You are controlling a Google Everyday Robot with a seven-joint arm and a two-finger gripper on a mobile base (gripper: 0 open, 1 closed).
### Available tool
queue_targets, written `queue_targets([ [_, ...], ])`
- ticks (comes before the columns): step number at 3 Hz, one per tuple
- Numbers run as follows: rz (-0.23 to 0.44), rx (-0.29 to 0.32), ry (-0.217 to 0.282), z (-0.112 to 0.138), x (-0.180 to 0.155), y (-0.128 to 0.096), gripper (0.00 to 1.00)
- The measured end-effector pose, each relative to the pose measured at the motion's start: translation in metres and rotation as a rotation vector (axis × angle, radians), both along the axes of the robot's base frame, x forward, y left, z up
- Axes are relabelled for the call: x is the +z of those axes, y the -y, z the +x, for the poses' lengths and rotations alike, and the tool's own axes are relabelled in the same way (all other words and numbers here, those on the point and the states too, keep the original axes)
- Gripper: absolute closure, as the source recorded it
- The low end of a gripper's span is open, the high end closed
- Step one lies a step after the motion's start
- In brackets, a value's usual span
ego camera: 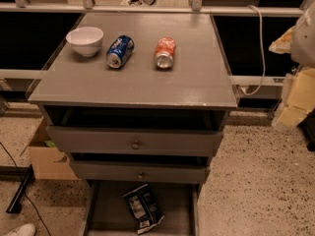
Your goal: Pick blue chip bag from bottom drawer and place on counter
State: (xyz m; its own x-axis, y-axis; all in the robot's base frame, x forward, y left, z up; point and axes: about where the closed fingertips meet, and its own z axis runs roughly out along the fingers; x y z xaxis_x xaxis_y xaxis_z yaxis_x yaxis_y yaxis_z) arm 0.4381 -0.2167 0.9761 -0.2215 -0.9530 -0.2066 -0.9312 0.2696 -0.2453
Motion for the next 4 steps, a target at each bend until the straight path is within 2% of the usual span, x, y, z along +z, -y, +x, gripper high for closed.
queue_targets([
  [1, 0.000, 0.000, 0.000, 0.000, 0.000, 0.000, 0.00],
  [2, 0.009, 0.010, -0.014, -0.014, -0.012, -0.005, 0.00],
  [3, 0.042, 0.030, -0.040, -0.036, -0.040, -0.016, 0.00],
  [4, 0.065, 0.033, -0.077, -0.044, -0.074, -0.022, 0.00],
])
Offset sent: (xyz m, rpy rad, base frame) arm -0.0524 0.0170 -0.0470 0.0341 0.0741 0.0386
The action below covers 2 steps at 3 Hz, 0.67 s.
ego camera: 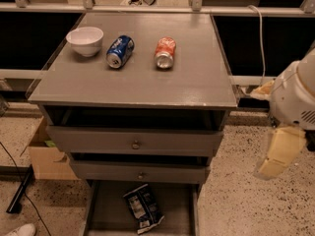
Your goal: Pick blue chip bag from bottom drawer and place on counter
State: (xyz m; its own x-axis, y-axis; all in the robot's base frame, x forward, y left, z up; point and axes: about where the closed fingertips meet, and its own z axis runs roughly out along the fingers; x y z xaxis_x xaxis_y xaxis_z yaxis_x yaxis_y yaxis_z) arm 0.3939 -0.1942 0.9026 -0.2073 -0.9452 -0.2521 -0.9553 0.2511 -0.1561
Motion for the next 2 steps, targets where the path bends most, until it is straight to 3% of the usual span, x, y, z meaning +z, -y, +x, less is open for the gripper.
queue_targets([
  [1, -0.003, 0.009, -0.048, -0.0020, -0.0382, -0.0060, 0.00],
  [2, -0.006, 0.016, -0.046, -0.0041, -0.0419, -0.0078, 0.00],
])
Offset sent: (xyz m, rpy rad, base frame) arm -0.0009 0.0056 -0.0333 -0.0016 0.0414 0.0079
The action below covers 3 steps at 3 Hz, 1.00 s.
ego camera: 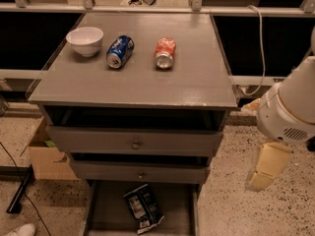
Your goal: Pick blue chip bag from bottom drawer and place on counter
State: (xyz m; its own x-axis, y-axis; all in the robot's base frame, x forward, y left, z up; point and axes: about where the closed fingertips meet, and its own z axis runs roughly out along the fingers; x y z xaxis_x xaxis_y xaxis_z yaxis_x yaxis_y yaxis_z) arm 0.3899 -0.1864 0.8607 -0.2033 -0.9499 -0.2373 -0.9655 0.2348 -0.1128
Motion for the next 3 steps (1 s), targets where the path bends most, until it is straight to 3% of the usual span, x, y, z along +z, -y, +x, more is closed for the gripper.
queue_targets([
  [1, 0.016, 0.006, 0.005, -0.009, -0.023, -0.009, 0.00],
  [2, 0.027, -0.022, 0.018, -0.006, -0.077, -0.016, 0.00],
  [3, 0.020, -0.070, 0.033, 0.004, -0.106, -0.016, 0.00],
])
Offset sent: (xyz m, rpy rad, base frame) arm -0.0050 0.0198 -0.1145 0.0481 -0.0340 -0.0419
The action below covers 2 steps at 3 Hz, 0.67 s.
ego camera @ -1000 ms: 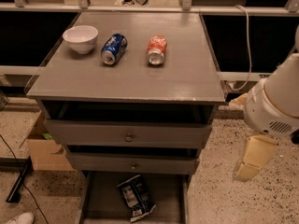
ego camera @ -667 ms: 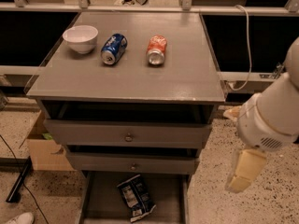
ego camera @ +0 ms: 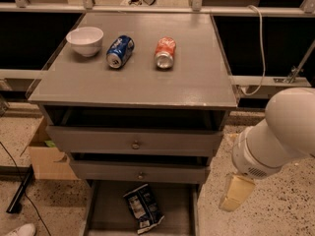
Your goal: Pick blue chip bag from bottom drawer and place on counter
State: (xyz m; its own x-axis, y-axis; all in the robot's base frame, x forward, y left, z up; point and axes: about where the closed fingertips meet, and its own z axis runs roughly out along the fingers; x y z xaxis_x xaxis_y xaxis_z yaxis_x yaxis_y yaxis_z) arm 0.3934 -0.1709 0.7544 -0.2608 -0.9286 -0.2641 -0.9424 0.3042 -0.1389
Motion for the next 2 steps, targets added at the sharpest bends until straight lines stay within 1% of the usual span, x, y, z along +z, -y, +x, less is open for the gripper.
queue_targets([
  [1, 0.000, 0.000, 0.000, 0.000, 0.000, 0.000, 0.00],
  [2, 0.024, -0.007, -0.010, -0.014, -0.034, -0.004, 0.00],
])
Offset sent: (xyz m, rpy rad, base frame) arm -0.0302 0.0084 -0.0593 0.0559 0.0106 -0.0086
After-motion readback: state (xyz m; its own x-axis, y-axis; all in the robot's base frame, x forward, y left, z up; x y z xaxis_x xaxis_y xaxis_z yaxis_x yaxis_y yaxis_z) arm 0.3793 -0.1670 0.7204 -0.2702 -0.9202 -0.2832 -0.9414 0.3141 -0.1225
